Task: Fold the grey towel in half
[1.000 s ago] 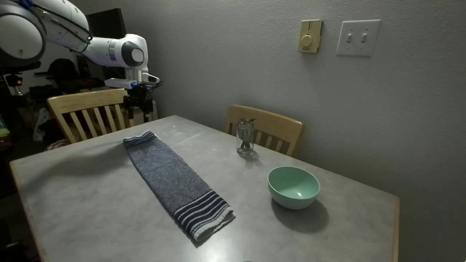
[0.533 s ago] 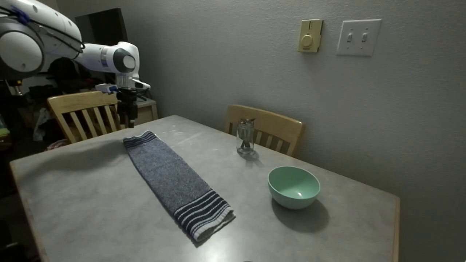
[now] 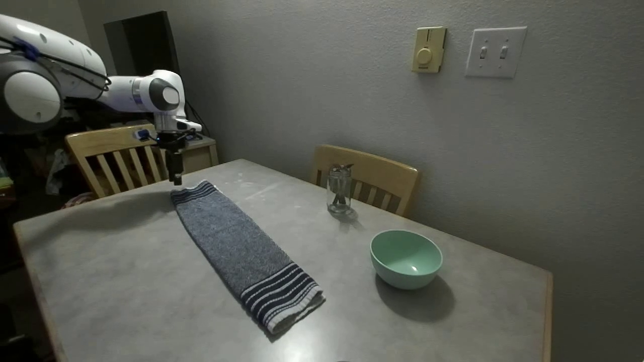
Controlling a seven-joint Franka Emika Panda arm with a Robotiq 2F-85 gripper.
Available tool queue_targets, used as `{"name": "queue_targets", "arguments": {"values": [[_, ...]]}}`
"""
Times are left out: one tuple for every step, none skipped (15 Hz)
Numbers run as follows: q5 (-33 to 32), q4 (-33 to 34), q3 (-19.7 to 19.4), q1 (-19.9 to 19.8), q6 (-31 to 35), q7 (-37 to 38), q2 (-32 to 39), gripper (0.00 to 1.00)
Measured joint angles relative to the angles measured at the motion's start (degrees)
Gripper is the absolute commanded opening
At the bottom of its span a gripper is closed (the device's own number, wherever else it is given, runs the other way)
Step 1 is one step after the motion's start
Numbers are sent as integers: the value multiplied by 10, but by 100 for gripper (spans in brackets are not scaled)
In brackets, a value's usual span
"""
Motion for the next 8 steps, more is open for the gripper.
{"name": "queue_targets", "arguments": {"values": [[-2, 12, -5, 3, -1, 5, 11, 100], [-4, 23, -9, 5, -4, 9, 21, 100], [-4, 35, -12, 7, -7, 12, 31, 100], [-4, 47, -15, 8, -13, 13, 40, 100], [-4, 60, -17, 8, -21, 13, 48, 100], [-4, 72, -19, 8, -27, 13, 56, 100], [-5, 84, -20, 8, -31, 13, 64, 100], [-5, 95, -22, 8, -33, 13, 71, 100]]}}
